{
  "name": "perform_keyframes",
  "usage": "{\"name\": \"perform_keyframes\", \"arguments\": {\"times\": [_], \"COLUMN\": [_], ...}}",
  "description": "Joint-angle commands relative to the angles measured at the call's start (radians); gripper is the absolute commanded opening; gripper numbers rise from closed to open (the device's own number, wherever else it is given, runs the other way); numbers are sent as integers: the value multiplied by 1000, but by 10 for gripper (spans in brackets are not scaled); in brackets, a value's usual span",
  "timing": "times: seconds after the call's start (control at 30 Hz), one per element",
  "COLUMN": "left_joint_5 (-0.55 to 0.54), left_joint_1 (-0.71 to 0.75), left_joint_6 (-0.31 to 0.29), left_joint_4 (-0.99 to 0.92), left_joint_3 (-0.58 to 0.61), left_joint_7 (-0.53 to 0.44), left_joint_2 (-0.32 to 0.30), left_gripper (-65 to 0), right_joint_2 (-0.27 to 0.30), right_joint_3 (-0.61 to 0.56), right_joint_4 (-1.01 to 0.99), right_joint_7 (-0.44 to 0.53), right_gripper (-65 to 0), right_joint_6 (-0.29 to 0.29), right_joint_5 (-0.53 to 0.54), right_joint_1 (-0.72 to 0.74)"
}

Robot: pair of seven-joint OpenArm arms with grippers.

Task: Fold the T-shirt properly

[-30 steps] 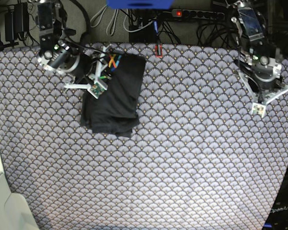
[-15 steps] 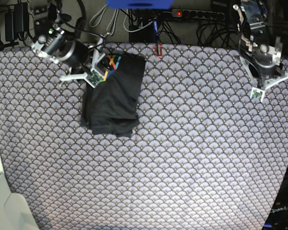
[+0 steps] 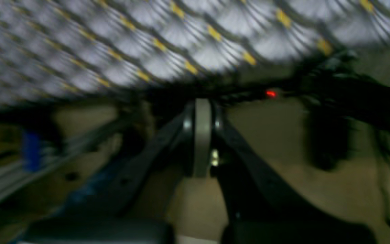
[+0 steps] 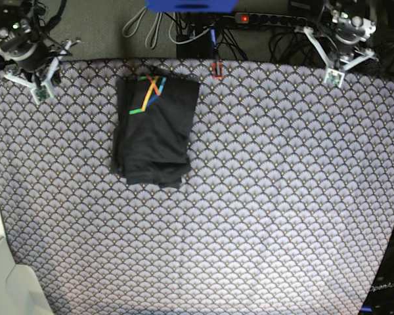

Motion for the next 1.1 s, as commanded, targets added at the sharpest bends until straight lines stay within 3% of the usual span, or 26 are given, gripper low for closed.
{"name": "perform_keyframes", "arguments": {"times": [0.0, 0.23, 0.47, 0.73, 0.93, 1.07], "left_joint_5": [-18, -47, -53, -44, -1, 1], "left_joint_1": [20, 95, 143, 100, -14, -77], "left_joint_6": [4, 4, 4, 4, 4, 6], "left_joint_4": [16, 7, -154, -611, -1002, -1216], "left_joint_3": [-3, -5, -3, -2, -2, -2], "left_joint_7": [-19, -21, -39, -334, -542, -679], "left_joint_2": [10, 82, 123, 111, 28, -10], "left_gripper": [-647, -647, -647, -647, -648, -648], "right_joint_2": [12, 61, 143, 188, 202, 199], "right_joint_3": [30, 91, 85, 45, 7, 2], "right_joint_4": [-9, -211, -500, -882, -1235, -1360], "right_joint_7": [11, 19, 184, 372, 519, 614], "right_gripper": [-650, -650, -650, -650, -650, -650], "right_joint_6": [-1, -1, -1, -1, -1, -1], "right_joint_5": [6, 5, 2, -4, -119, -153], "right_joint_1": [-18, -38, -38, 13, 131, 154]}}
